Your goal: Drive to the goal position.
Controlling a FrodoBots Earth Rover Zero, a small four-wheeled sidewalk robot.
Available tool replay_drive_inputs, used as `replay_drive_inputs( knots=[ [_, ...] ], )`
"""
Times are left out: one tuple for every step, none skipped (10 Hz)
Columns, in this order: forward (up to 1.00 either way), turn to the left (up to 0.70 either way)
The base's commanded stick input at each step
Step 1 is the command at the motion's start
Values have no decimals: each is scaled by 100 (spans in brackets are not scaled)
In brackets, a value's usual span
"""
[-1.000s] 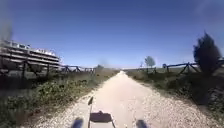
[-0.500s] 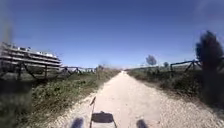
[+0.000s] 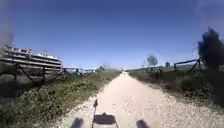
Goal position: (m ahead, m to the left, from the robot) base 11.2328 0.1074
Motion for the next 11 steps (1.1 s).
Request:
replay_drive_inputs(
  knots=[
    [50, -27],
    [50, -48],
    [50, -36],
    [50, -9],
    [50, 0],
    [50, 0],
    [50, 0],
    [50, 0],
    [50, 0],
    [50, 0],
    [50, 0]
  ],
)
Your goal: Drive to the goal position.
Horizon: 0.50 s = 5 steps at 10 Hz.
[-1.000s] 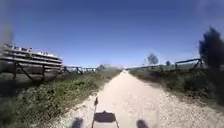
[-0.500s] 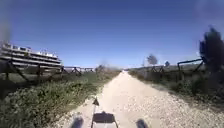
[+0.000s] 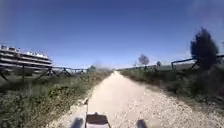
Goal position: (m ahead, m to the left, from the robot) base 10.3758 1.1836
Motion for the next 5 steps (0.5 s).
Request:
replay_drive_inputs(
  knots=[
    [50, 0],
    [50, 0],
    [50, 0],
    [50, 0],
    [50, 0]
  ],
)
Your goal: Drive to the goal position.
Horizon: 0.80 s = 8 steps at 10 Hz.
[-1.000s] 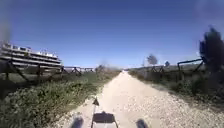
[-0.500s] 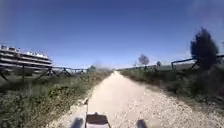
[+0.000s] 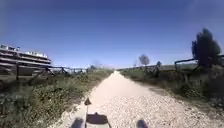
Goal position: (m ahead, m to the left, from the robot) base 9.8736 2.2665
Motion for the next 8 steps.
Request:
replay_drive_inputs(
  knots=[
    [50, 0],
    [50, 0],
    [50, 0],
    [50, 0],
    [50, 0],
    [50, 0],
    [50, 0],
    [50, 0]
  ],
)
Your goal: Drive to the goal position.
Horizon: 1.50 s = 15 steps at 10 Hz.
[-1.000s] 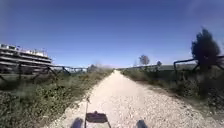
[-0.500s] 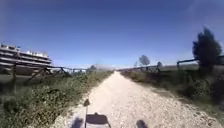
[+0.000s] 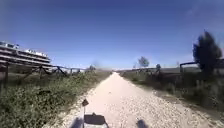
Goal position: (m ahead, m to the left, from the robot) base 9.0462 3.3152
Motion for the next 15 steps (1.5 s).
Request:
replay_drive_inputs(
  knots=[
    [50, 0],
    [50, -10],
    [50, -36],
    [50, -47],
    [50, -46],
    [50, -44],
    [50, 0],
    [50, 0],
    [50, 0],
    [50, 0],
    [50, 0],
    [50, 0],
    [50, 0],
    [50, 0],
    [50, 0]
  ],
)
